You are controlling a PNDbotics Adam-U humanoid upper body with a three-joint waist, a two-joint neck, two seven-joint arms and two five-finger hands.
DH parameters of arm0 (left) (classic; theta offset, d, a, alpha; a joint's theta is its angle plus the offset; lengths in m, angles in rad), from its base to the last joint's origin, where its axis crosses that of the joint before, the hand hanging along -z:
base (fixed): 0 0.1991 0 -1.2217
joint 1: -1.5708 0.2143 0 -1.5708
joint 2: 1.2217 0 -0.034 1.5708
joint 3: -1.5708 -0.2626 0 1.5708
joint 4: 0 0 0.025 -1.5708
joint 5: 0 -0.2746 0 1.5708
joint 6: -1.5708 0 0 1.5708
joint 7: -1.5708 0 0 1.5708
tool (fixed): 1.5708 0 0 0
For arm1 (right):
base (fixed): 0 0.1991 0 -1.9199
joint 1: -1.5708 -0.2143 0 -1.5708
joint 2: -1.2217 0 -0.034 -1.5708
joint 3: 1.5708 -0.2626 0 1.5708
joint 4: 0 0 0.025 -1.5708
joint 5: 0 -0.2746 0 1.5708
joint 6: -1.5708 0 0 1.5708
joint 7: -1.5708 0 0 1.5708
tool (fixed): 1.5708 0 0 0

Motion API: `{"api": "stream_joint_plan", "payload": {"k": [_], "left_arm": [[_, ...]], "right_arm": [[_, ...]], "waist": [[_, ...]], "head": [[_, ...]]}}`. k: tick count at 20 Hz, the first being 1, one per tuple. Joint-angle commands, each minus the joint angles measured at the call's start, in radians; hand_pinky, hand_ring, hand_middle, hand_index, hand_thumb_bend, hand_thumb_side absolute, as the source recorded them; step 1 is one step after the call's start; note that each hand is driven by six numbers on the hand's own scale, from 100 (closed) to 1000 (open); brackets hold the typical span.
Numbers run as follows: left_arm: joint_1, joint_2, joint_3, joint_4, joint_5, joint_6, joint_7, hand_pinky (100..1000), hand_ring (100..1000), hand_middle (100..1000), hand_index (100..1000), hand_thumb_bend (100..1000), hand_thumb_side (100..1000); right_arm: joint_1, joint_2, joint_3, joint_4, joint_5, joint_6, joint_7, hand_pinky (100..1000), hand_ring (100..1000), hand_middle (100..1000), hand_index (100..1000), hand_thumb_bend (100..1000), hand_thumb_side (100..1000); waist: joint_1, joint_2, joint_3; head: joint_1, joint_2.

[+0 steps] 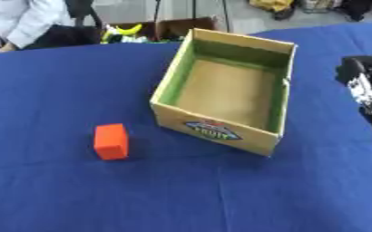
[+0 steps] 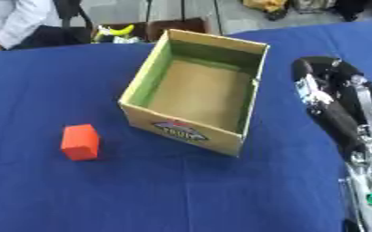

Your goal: Pick up objects on the table and place them in the box.

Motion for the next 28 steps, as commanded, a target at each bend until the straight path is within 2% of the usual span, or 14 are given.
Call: {"api": "stream_joint_plan", "payload": {"k": [1, 4, 5, 6, 7, 8, 13, 15, 16, 18, 22, 28], "left_arm": [[0.008, 0.101, -0.020, -0.020, -0.058, -0.020, 0.016, 448, 567, 696, 920, 775, 1000], [-0.010, 0.127, -0.052, -0.020, -0.102, 0.006, -0.035, 469, 586, 726, 942, 846, 1000], [-0.020, 0.133, -0.061, -0.019, -0.113, 0.016, -0.058, 473, 590, 733, 945, 827, 1000], [-0.030, 0.141, -0.068, -0.017, -0.122, 0.024, -0.080, 477, 595, 739, 948, 881, 1000], [-0.039, 0.153, -0.075, -0.013, -0.130, 0.031, -0.098, 481, 598, 743, 950, 887, 1000], [-0.045, 0.176, -0.086, -0.004, -0.145, 0.035, -0.124, 507, 629, 776, 967, 900, 1000], [-0.065, 0.317, -0.132, 0.060, -0.221, 0.037, -0.226, 536, 667, 808, 969, 841, 972], [-0.073, 0.373, -0.155, 0.104, -0.236, 0.023, -0.247, 547, 685, 841, 985, 820, 948], [-0.076, 0.400, -0.169, 0.133, -0.238, 0.011, -0.262, 564, 702, 861, 1000, 826, 896], [-0.092, 0.444, -0.193, 0.202, -0.230, -0.018, -0.306, 578, 715, 871, 1000, 846, 850], [-0.160, 0.512, -0.221, 0.346, -0.183, -0.078, -0.411, 603, 740, 893, 1000, 870, 781], [-0.281, 0.575, -0.262, 0.494, -0.124, -0.137, -0.534, 616, 752, 894, 1000, 855, 759]], "right_arm": [[-0.010, -0.014, 0.002, -0.009, 0.003, -0.004, 0.006, 847, 809, 531, 722, 275, 531], [-0.007, -0.016, 0.005, -0.006, 0.002, -0.004, 0.009, 848, 810, 531, 723, 277, 528], [-0.007, -0.017, 0.007, -0.006, 0.001, -0.004, 0.012, 848, 810, 531, 723, 276, 528], [-0.007, -0.017, 0.008, -0.005, 0.001, -0.004, 0.014, 848, 810, 531, 723, 276, 527], [-0.007, -0.018, 0.008, -0.005, 0.001, -0.005, 0.015, 848, 810, 531, 723, 276, 527], [-0.006, -0.019, 0.008, -0.004, 0.001, -0.005, 0.017, 849, 810, 531, 723, 276, 526], [-0.002, -0.025, 0.012, -0.001, 0.002, -0.005, 0.024, 849, 810, 531, 723, 277, 524], [-0.002, -0.027, 0.013, 0.001, 0.002, -0.006, 0.027, 849, 810, 531, 723, 277, 523], [-0.002, -0.028, 0.014, 0.001, 0.002, -0.006, 0.028, 849, 810, 531, 723, 278, 522], [-0.001, -0.029, 0.017, 0.004, 0.002, -0.007, 0.031, 849, 811, 531, 723, 279, 522], [0.001, -0.031, 0.020, 0.009, 0.002, -0.010, 0.037, 849, 810, 531, 723, 280, 522], [0.004, -0.031, 0.028, 0.014, 0.002, -0.013, 0.047, 849, 811, 531, 723, 281, 522]], "waist": [[0.002, -0.021, -0.003], [0.006, -0.020, -0.007], [0.006, -0.020, -0.008], [0.007, -0.020, -0.009], [0.008, -0.020, -0.009], [0.009, -0.020, -0.010], [0.018, -0.023, -0.014], [0.020, -0.025, -0.018], [0.021, -0.025, -0.020], [0.023, -0.027, -0.025], [0.027, -0.033, -0.036], [0.034, -0.044, -0.053]], "head": [[0.007, 0.013], [0.013, 0.009], [0.015, 0.005], [0.017, 0.002], [0.018, -0.001], [0.019, -0.005], [0.020, -0.013], [0.022, -0.015], [0.024, -0.016], [0.029, -0.018], [0.037, -0.018], [0.055, -0.012]]}}
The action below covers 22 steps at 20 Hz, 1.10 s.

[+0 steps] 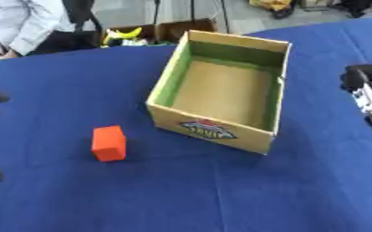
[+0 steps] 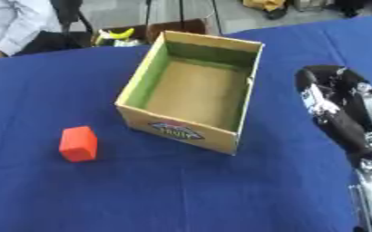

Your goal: Pick up objects on the table and place them in the box.

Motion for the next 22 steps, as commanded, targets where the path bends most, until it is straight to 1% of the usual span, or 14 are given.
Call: {"api": "stream_joint_plan", "payload": {"k": [1, 5, 8, 10, 13, 15, 22], "left_arm": [[-0.051, 0.072, -0.014, 0.056, 0.026, -0.022, -0.056, 618, 754, 896, 1000, 855, 756], [-0.113, 0.074, -0.044, 0.119, 0.045, -0.033, -0.111, 622, 761, 902, 1000, 881, 722], [-0.160, 0.066, -0.067, 0.161, 0.066, -0.028, -0.157, 618, 755, 879, 998, 913, 660], [-0.192, 0.056, -0.087, 0.190, 0.087, -0.012, -0.196, 615, 745, 854, 985, 930, 631], [-0.242, 0.039, -0.112, 0.217, 0.096, 0.035, -0.237, 613, 740, 845, 983, 948, 621], [-0.269, 0.024, -0.127, 0.223, 0.091, 0.058, -0.254, 614, 740, 847, 985, 941, 622], [-0.350, -0.040, -0.164, 0.252, 0.056, 0.093, -0.306, 611, 740, 856, 996, 933, 595]], "right_arm": [[-0.005, -0.020, 0.005, -0.005, 0.002, -0.003, 0.007, 849, 811, 531, 723, 281, 522], [-0.002, -0.020, 0.010, -0.003, 0.002, -0.004, 0.014, 850, 811, 531, 723, 281, 520], [0.000, -0.020, 0.012, -0.001, 0.002, -0.005, 0.019, 850, 811, 531, 723, 281, 520], [0.001, -0.020, 0.013, -0.001, 0.002, -0.005, 0.021, 850, 811, 531, 724, 282, 519], [0.004, -0.021, 0.014, 0.000, 0.003, -0.006, 0.023, 850, 811, 531, 724, 282, 518], [0.006, -0.021, 0.014, 0.001, 0.003, -0.006, 0.025, 851, 812, 531, 724, 282, 518], [0.012, -0.020, 0.015, 0.002, 0.003, -0.005, 0.027, 851, 812, 531, 724, 281, 517]], "waist": [[0.001, -0.028, -0.003], [0.005, -0.033, -0.011], [0.007, -0.036, -0.015], [0.008, -0.037, -0.017], [0.009, -0.039, -0.019], [0.010, -0.040, -0.019], [0.010, -0.046, -0.017]], "head": [[0.012, -0.001], [0.021, 0.002], [0.027, 0.002], [0.030, 0.002], [0.033, 0.005], [0.034, 0.006], [0.036, 0.010]]}}
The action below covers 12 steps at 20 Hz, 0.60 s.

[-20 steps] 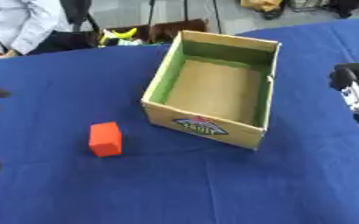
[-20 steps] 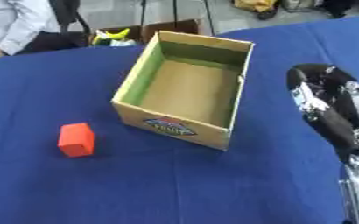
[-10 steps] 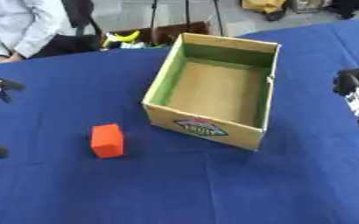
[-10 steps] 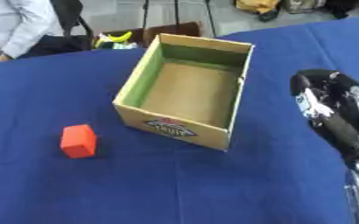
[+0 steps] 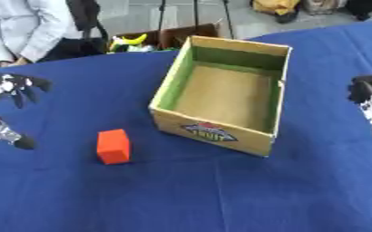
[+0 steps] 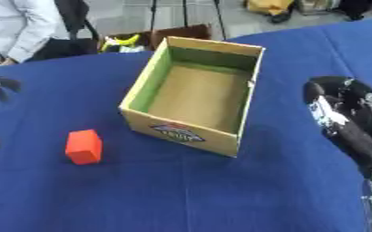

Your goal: Pick up objects on the table and place them in the box.

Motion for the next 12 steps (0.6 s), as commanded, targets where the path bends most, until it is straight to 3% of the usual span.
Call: {"api": "stream_joint_plan", "payload": {"k": [1, 8, 12], "left_arm": [[-0.038, -0.005, -0.004, 0.008, -0.022, -0.020, -0.065, 614, 743, 859, 996, 926, 598], [-0.064, -0.050, -0.015, -0.015, -0.151, -0.001, -0.058, 634, 769, 890, 1000, 882, 614], [-0.068, -0.056, -0.019, -0.010, -0.231, 0.004, -0.061, 630, 773, 894, 978, 858, 569]], "right_arm": [[-0.005, -0.012, 0.002, -0.010, 0.002, -0.002, 0.004, 851, 812, 531, 724, 280, 517], [-0.001, -0.012, 0.002, -0.011, 0.002, 0.000, 0.005, 852, 812, 531, 724, 281, 516], [-0.001, -0.013, 0.001, -0.009, 0.002, 0.000, 0.006, 852, 813, 531, 725, 282, 514]], "waist": [[-0.003, -0.028, 0.003], [-0.004, -0.028, 0.004], [-0.003, -0.026, 0.003]], "head": [[0.002, 0.005], [-0.032, -0.031], [-0.045, -0.038]]}}
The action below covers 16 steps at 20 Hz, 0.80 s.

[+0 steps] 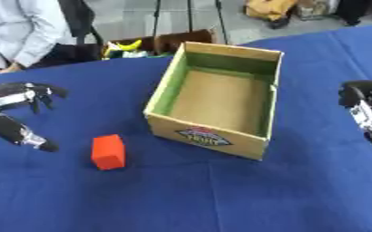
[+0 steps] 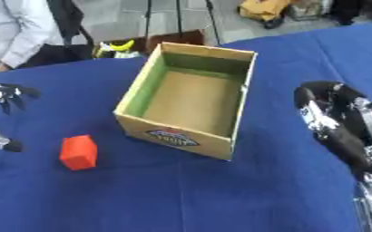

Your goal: Pick up objects on the table and place them in the box.

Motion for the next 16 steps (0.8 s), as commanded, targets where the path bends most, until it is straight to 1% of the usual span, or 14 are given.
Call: {"api": "stream_joint_plan", "payload": {"k": [1, 4, 6, 7, 10, 12, 14, 16], "left_arm": [[-0.024, 0.024, 0.004, -0.011, -0.065, -0.025, -0.028, 630, 774, 893, 968, 831, 567], [-0.042, 0.021, 0.006, -0.007, -0.143, -0.021, -0.019, 635, 778, 894, 959, 813, 560], [-0.053, 0.015, 0.001, -0.003, -0.174, -0.030, -0.028, 643, 782, 898, 969, 842, 549], [-0.058, 0.013, -0.001, -0.002, -0.180, -0.038, -0.036, 651, 788, 905, 983, 875, 552], [-0.069, 0.008, -0.008, -0.010, -0.187, -0.055, -0.066, 669, 803, 922, 1000, 911, 528], [-0.074, 0.008, -0.010, -0.023, -0.206, -0.058, -0.081, 680, 816, 938, 1000, 891, 544], [-0.077, 0.007, -0.011, -0.039, -0.249, -0.057, -0.079, 687, 824, 947, 1000, 875, 553], [-0.081, 0.005, -0.013, -0.053, -0.299, -0.057, -0.066, 705, 837, 961, 1000, 862, 590]], "right_arm": [[-0.008, -0.014, 0.001, -0.009, 0.002, -0.002, 0.004, 852, 813, 531, 725, 282, 514], [-0.009, -0.014, 0.003, -0.009, 0.002, -0.003, 0.006, 853, 813, 531, 725, 283, 514], [-0.011, -0.014, 0.003, -0.009, 0.002, -0.003, 0.007, 853, 813, 531, 725, 284, 514], [-0.011, -0.014, 0.003, -0.008, 0.002, -0.004, 0.008, 853, 813, 531, 725, 284, 513], [-0.011, -0.015, 0.004, -0.007, 0.002, -0.004, 0.009, 853, 813, 530, 725, 284, 512], [-0.011, -0.016, 0.005, -0.006, 0.002, -0.004, 0.011, 853, 813, 530, 725, 285, 511], [-0.011, -0.017, 0.004, -0.006, 0.002, -0.004, 0.011, 853, 813, 530, 725, 286, 511], [-0.012, -0.018, 0.004, -0.005, 0.002, -0.004, 0.012, 853, 813, 530, 725, 286, 510]], "waist": [[-0.002, -0.020, 0.001], [-0.002, -0.018, -0.003], [-0.001, -0.017, -0.006], [-0.001, -0.017, -0.008], [0.000, -0.016, -0.010], [0.000, -0.016, -0.011], [0.001, -0.015, -0.012], [0.001, -0.013, -0.012]], "head": [[-0.008, -0.015], [-0.005, -0.015], [-0.002, -0.014], [-0.001, -0.014], [0.001, -0.011], [0.001, -0.009], [0.001, -0.007], [0.001, -0.006]]}}
